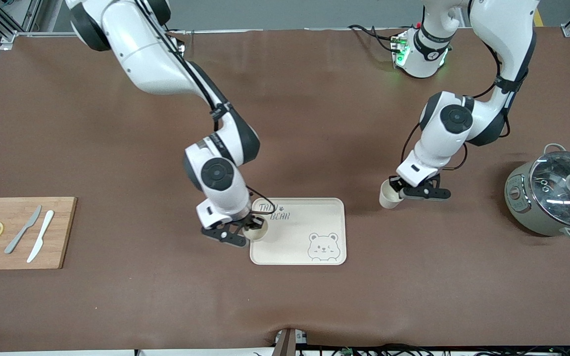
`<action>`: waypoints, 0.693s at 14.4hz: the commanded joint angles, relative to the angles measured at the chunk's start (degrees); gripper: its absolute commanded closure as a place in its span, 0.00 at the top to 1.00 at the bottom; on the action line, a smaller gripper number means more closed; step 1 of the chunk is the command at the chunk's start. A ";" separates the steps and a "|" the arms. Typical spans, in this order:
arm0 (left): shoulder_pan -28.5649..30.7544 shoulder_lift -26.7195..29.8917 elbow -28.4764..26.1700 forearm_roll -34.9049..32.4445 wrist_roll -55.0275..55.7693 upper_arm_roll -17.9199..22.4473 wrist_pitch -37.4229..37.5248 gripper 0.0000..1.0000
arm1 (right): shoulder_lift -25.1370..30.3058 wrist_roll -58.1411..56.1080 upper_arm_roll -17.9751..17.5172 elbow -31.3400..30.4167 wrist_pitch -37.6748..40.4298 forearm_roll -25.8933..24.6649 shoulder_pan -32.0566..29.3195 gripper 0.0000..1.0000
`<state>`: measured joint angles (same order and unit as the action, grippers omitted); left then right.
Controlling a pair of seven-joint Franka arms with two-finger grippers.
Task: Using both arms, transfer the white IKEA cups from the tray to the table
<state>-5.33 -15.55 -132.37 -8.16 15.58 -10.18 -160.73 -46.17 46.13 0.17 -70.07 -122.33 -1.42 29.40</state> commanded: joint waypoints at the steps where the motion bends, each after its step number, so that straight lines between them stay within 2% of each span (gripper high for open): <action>1: 5.14 3.68 -6.06 -1.51 -3.88 -2.73 -3.45 0.00 | 11.07 -14.34 -1.93 -2.96 11.54 4.22 -8.11 0.00; 3: 8.13 3.77 -6.59 -1.51 -6.60 -4.31 -3.45 0.00 | 15.65 -24.90 -1.75 -4.27 18.33 4.41 -12.95 0.00; 5: 11.46 4.47 -7.73 -1.43 -8.19 -6.33 -3.19 0.00 | 20.13 -31.77 -1.57 -9.70 18.62 3.80 -17.16 0.00; 7: 14.63 6.31 -8.96 -1.42 -9.60 -8.35 -0.57 0.00 | 21.73 -39.76 -1.49 -14.37 15.83 3.71 -21.82 0.00; 10: 15.70 8.16 -7.39 -0.90 -10.39 -9.86 10.15 0.00 | 22.88 -52.06 -1.66 -24.29 4.51 3.80 -28.59 0.00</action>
<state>9.24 -10.80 -139.13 -8.16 5.47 -18.53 -155.80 -25.87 0.90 -0.01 -85.75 -110.82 2.15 4.89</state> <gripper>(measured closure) 0.965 0.969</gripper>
